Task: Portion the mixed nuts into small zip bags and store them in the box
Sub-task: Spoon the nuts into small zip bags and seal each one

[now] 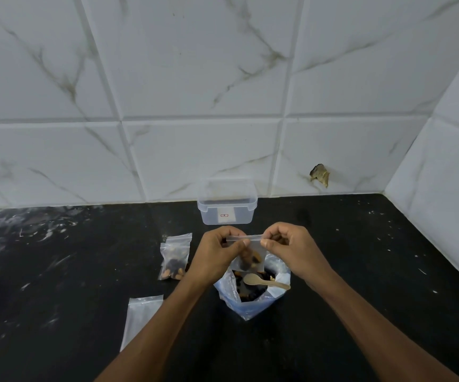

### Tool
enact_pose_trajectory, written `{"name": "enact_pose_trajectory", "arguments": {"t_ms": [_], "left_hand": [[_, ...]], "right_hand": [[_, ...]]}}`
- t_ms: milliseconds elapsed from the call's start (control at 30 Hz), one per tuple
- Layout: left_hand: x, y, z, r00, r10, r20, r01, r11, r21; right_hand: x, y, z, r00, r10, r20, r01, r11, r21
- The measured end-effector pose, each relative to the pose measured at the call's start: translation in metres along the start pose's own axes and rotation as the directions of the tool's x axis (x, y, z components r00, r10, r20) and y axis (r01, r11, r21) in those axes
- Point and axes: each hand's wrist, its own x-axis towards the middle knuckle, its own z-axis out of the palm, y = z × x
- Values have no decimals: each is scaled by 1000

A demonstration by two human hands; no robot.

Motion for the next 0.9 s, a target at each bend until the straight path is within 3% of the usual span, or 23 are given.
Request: {"name": "enact_pose_trajectory", "arguments": {"t_ms": [167, 333, 767, 900], "left_hand": [[1, -3, 0, 1000, 19, -14, -17, 997, 77], [-2, -4, 2, 1000, -8, -26, 10, 997, 70], [-4, -11, -11, 993, -41, -109, 38, 999, -22], [-5, -13, -13, 994, -51, -97, 55, 998, 32]], "right_hand": [[-1, -2, 4, 995, -75, 67, 78, 996, -45], [0, -3, 7, 993, -109, 38, 113, 986, -121], [1, 7, -2, 1000, 14, -25, -14, 1000, -4], [1, 9, -2, 999, -11, -33, 9, 998, -62]]}}
